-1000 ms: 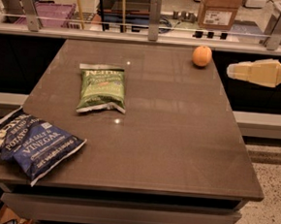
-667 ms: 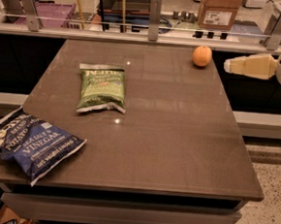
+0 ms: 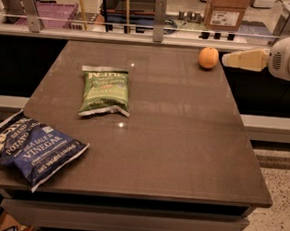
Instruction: Move orange near green jalapeno chip bag
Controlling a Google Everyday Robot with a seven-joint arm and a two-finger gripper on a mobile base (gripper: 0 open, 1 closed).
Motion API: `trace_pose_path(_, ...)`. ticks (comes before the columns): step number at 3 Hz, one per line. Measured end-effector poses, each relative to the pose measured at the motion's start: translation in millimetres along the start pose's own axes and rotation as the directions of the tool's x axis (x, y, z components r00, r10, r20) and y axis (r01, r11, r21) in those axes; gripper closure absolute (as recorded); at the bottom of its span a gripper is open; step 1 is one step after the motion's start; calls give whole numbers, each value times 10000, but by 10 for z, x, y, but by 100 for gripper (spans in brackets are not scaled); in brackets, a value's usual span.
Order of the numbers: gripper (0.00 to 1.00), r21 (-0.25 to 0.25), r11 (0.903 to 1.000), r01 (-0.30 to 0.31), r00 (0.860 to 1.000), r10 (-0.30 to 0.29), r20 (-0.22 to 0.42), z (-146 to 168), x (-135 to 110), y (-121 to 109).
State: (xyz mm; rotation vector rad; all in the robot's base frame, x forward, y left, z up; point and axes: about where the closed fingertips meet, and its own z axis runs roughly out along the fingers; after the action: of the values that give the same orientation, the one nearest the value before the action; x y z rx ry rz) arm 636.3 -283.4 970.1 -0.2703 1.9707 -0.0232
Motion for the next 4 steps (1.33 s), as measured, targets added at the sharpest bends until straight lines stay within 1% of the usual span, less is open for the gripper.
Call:
trace_pose_path(1,0,25,9999,-164,9998,164,137,229,-49,6)
trace_pose_path(2,0,-4,9987,-503,9983,503,310,476,-101,14)
trace_pose_path(3,0,-46,9962,-864,9948,866,534,724,-156,-1)
trace_pose_path(4,0,-114,9922,-1242,9900,1247,658,971,-154,-23)
